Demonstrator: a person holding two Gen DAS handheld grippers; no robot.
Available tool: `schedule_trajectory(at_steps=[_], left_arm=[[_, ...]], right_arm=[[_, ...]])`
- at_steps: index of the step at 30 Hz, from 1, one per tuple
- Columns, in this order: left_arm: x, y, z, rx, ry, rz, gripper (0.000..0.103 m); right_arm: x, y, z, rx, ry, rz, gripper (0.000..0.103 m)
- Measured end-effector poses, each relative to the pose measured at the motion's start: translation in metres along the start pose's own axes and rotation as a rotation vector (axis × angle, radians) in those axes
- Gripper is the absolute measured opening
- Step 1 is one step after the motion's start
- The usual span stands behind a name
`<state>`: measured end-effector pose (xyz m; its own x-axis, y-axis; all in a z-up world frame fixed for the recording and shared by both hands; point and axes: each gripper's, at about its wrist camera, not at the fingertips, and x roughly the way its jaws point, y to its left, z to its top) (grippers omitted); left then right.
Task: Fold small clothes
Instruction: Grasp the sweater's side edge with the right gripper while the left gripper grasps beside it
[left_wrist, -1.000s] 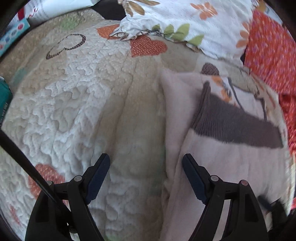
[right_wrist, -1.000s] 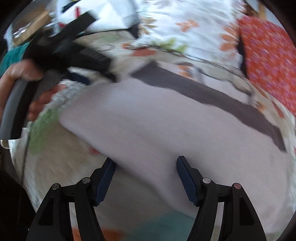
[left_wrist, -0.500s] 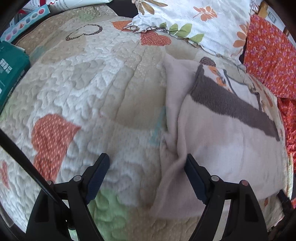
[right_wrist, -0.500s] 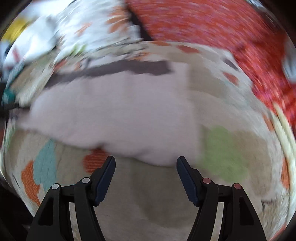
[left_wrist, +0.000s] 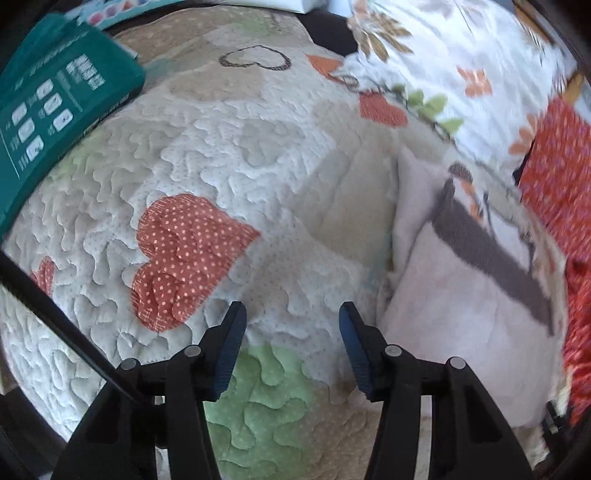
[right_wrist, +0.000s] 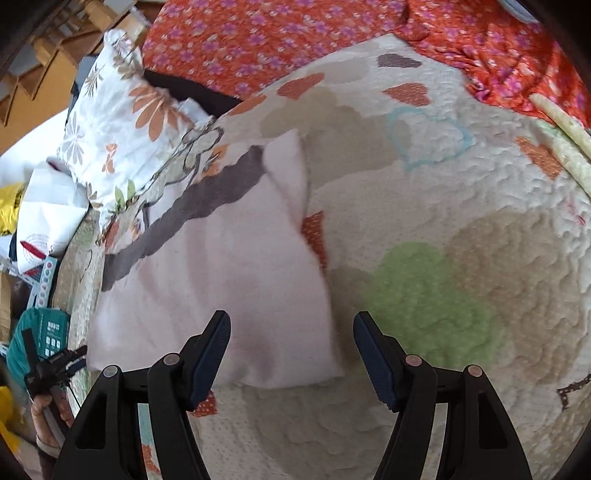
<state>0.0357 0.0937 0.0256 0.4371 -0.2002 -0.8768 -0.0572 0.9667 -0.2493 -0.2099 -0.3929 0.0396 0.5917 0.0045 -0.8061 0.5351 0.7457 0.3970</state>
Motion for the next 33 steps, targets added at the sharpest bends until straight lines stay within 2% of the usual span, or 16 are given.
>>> schedule_trajectory(at_steps=[2,5,7,12,16,19,23,29,32,33], left_arm=[[-0.002,0.005,0.004,-0.022,-0.005,-0.024,0.052],[-0.003,0.004,0.012,-0.032,-0.006,-0.052,0.056],[0.004,-0.001,0.023,-0.012,0.013,-0.089,0.060],[0.026,-0.018,0.045,0.057,0.054,-0.192,0.061],[0.050,-0.040,0.062,0.110,0.111,-0.284,0.062],[0.063,-0.060,0.069,0.169,0.141,-0.317,0.065],[0.079,-0.078,0.081,0.232,0.158,-0.340,0.069],[0.100,-0.082,0.106,0.183,0.215,-0.498,0.069],[0.109,-0.087,0.110,0.174,0.255,-0.564,0.068],[0.110,-0.089,0.110,0.174,0.262,-0.576,0.068]], right_arm=[[-0.001,0.020,-0.001,-0.066,-0.029,-0.056,0.074],[-0.006,0.072,-0.010,-0.241,-0.078,-0.073,0.074],[-0.001,0.107,-0.020,-0.348,-0.076,-0.051,0.074],[0.043,0.216,-0.073,-0.647,-0.010,0.042,0.074],[0.075,0.274,-0.108,-0.766,0.016,0.102,0.074],[0.098,0.315,-0.131,-0.869,-0.005,0.087,0.074],[0.121,0.341,-0.147,-0.944,-0.020,0.061,0.071],[0.137,0.358,-0.148,-0.947,-0.069,0.045,0.068],[0.143,0.363,-0.143,-0.930,-0.075,0.051,0.062],[0.144,0.363,-0.141,-0.924,-0.075,0.054,0.057]])
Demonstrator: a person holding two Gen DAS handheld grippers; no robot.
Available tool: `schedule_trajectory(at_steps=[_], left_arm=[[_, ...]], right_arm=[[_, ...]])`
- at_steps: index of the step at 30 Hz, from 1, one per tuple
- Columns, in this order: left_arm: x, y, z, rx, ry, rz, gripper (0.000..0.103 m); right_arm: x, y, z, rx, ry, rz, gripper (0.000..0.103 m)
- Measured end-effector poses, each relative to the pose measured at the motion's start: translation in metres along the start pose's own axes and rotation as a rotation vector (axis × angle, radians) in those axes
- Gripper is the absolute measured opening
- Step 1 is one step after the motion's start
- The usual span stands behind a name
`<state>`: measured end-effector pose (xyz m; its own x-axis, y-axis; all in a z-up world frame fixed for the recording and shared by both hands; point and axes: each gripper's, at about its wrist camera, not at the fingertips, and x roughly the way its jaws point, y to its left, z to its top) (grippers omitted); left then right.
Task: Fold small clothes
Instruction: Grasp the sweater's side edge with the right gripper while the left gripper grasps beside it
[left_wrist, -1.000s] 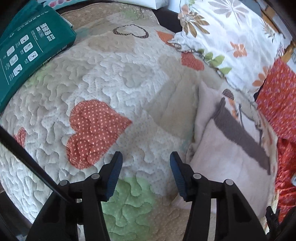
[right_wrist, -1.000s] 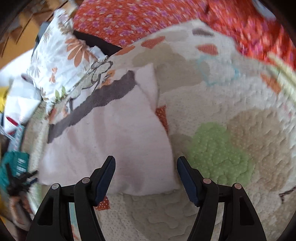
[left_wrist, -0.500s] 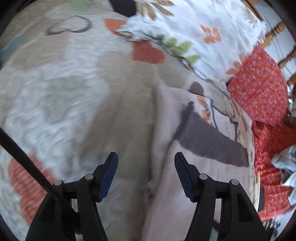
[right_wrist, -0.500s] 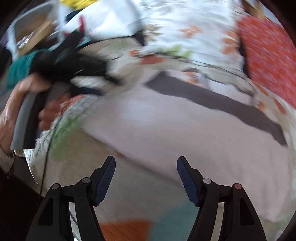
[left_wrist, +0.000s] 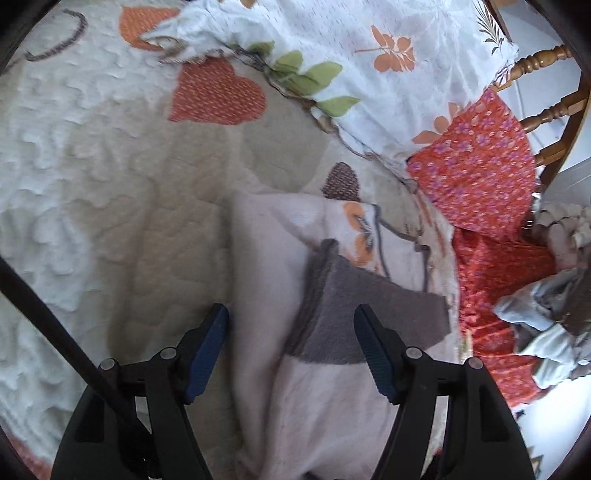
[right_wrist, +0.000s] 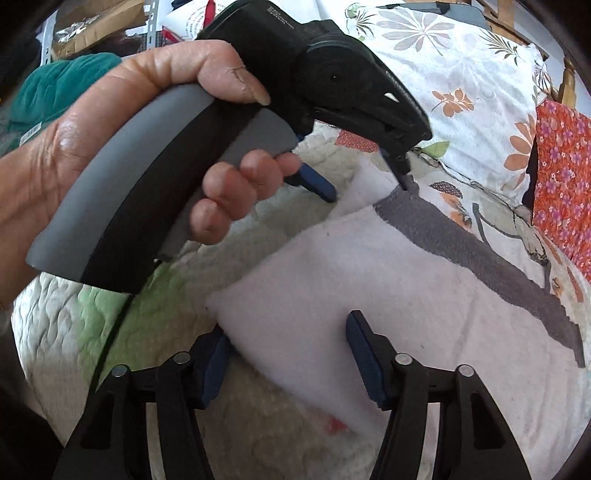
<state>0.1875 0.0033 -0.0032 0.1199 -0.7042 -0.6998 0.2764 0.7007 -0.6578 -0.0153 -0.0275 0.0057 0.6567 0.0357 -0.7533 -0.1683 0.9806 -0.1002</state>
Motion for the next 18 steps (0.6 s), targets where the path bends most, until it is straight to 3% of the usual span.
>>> schedule_trajectory(at_steps=[3,4,5,6,9,18], left_arm=[[0.004,-0.008,-0.002,0.028,0.008,0.027,0.066],[0.005,-0.010,-0.002,0.037,0.006,0.049,0.052],[0.005,-0.010,-0.003,0.032,0.003,0.080,0.024],[0.005,-0.007,-0.003,0.020,0.004,0.091,0.012],[-0.002,-0.002,-0.007,-0.018,-0.035,0.086,0.008],[-0.032,-0.042,-0.024,0.027,-0.134,0.104,0.007]], right_arm=[[0.001,0.000,0.003,0.009,-0.004,0.003,0.042],[0.002,0.000,0.004,0.007,-0.004,0.003,0.039],[0.002,0.002,0.004,0.002,-0.005,0.000,0.032],[0.001,0.002,0.004,0.000,-0.003,-0.004,0.020],[-0.003,-0.001,0.005,0.026,0.004,0.003,0.013],[-0.049,-0.028,0.002,0.108,-0.038,0.040,0.012]])
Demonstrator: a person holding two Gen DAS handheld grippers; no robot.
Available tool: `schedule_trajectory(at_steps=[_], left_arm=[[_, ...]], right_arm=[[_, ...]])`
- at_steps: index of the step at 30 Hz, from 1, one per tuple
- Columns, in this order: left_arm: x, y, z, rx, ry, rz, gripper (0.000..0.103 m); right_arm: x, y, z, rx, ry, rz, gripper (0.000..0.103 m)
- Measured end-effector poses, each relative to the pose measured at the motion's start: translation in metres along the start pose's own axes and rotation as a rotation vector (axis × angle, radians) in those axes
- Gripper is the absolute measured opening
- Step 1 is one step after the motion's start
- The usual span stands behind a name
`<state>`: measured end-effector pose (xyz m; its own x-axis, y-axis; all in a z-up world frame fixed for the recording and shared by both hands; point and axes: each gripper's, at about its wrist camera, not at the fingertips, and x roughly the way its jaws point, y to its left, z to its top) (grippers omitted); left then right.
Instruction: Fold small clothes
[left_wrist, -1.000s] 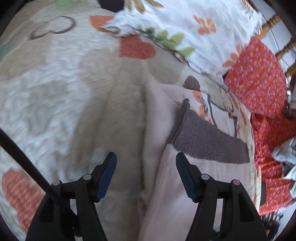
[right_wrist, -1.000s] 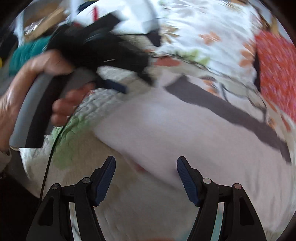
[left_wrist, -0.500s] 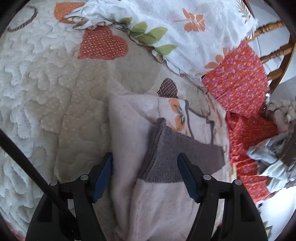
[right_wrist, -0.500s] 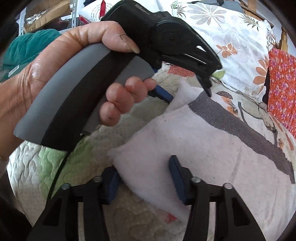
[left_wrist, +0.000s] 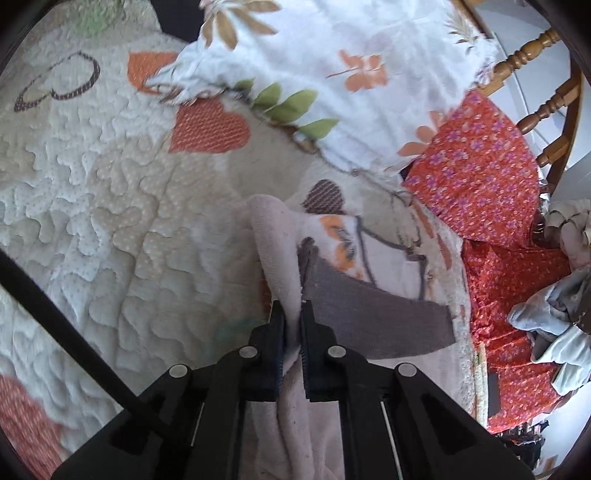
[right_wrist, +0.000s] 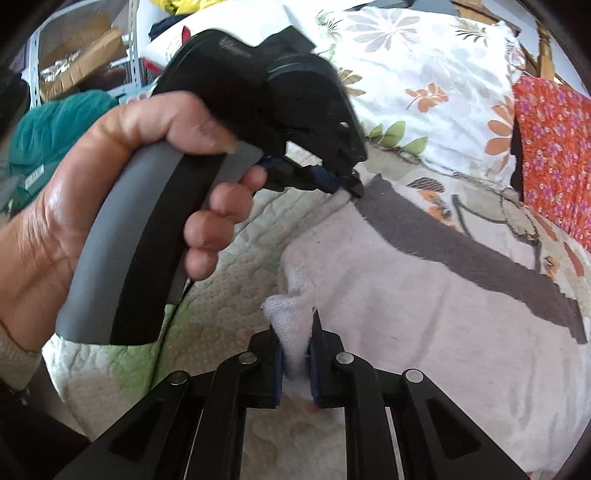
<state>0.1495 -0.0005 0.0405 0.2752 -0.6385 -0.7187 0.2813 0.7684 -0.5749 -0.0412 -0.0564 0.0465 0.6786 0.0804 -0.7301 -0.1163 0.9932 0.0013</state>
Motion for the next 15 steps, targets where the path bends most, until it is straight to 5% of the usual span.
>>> schedule_trajectory(at_steps=[8,15], left_arm=[[-0.023,-0.057,-0.021,0.056,-0.077,-0.029,0.007],[-0.006,-0.120,-0.032,0.130,-0.037,-0.014,0.007]], right_arm=[[-0.056,-0.058,-0.007,0.072,-0.058,-0.007,0.011],[-0.093,-0.112,-0.024,0.149,-0.064,-0.010,0.011]])
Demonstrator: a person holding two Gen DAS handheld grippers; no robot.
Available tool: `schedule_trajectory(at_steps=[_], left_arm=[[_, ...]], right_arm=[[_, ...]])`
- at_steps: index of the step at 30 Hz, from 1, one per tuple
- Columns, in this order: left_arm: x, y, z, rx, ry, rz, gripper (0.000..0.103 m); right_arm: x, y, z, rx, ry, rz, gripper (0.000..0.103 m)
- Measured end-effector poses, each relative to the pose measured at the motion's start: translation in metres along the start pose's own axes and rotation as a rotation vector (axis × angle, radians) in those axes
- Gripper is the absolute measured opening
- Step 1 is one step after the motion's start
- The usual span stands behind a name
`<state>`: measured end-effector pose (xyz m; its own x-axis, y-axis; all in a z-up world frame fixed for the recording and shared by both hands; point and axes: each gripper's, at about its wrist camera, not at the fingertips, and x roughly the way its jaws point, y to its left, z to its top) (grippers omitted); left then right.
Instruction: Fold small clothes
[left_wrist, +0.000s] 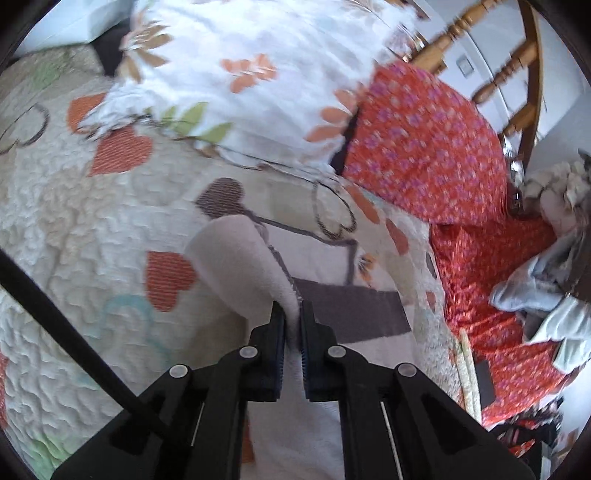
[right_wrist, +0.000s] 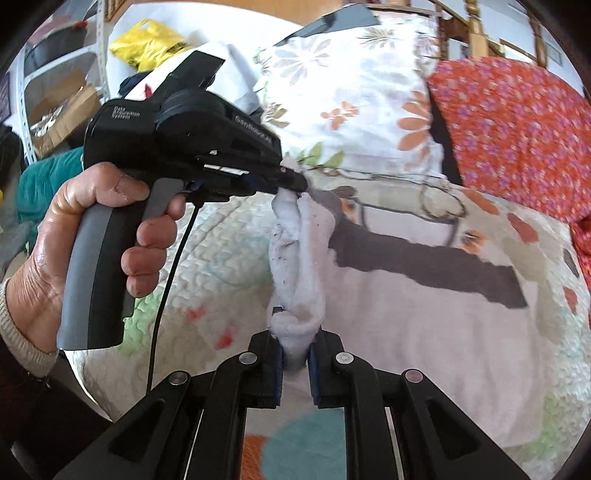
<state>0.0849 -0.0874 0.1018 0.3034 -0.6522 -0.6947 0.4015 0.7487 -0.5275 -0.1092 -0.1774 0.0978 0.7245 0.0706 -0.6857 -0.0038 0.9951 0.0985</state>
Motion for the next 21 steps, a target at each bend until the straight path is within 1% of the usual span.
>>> schedule_trajectory(at_steps=[1,3,5,7,13,16,18,21], left_arm=[[0.005,-0.016,0.001,0.026,0.005,0.009,0.007],[0.011,-0.037,0.002,0.057,0.011,0.016,0.007],[0.024,-0.067,0.002,0.091,0.024,0.023,0.007],[0.035,-0.087,0.002,0.118,0.039,0.029,0.007],[0.085,-0.159,-0.014,0.219,0.096,0.057,0.006],[0.109,-0.183,-0.023,0.245,0.123,0.069,0.006],[0.129,-0.200,-0.031,0.263,0.146,0.083,0.006],[0.152,-0.219,-0.040,0.283,0.169,0.105,0.006]], right_arm=[[-0.008,-0.004,-0.003,0.015,-0.003,0.001,0.011],[-0.017,-0.022,-0.006,0.055,-0.007,0.005,0.011],[-0.025,-0.039,-0.011,0.098,-0.008,0.010,0.011],[-0.031,-0.054,-0.017,0.131,-0.007,0.012,0.011],[-0.051,-0.103,-0.030,0.218,-0.010,0.017,0.011],[-0.059,-0.133,-0.038,0.277,-0.020,0.009,0.011],[-0.061,-0.157,-0.049,0.351,-0.023,0.020,0.011],[-0.060,-0.186,-0.061,0.443,0.003,0.031,0.011]])
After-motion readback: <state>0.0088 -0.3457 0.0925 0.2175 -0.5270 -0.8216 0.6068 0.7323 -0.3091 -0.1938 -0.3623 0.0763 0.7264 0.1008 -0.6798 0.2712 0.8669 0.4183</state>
